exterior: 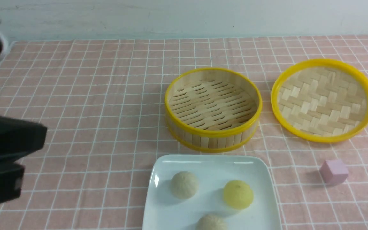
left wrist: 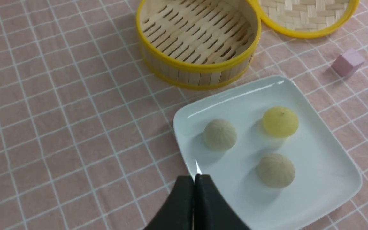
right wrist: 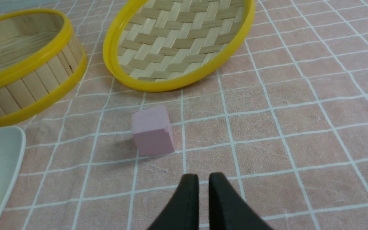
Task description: Put the steamed buns into the plate on the pink tablecloth.
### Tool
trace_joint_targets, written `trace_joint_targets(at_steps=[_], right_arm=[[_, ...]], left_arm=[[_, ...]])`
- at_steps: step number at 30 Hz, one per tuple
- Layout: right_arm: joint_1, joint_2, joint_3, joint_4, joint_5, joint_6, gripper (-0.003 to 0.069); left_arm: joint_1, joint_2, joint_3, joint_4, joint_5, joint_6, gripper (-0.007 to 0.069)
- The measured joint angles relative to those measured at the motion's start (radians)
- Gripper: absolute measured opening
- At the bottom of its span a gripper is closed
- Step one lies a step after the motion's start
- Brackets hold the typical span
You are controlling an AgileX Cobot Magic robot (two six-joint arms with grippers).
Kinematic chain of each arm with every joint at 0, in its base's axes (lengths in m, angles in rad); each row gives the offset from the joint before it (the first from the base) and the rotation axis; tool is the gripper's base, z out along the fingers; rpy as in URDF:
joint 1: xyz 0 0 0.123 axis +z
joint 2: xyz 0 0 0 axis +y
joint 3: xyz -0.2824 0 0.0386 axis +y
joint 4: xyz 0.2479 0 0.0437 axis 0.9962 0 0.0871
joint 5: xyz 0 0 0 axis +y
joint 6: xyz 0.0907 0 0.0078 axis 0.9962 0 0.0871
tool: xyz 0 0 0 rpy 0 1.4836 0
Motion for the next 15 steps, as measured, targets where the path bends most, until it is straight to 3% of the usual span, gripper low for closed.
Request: trace_joint_targets(at_steps=[15], right_arm=[[0.000, 0.000, 0.000, 0.000, -0.002, -0.245, 0.0091]], left_arm=[[0.000, -0.055, 0.230, 0.031, -0.030, -0.193, 0.0026]])
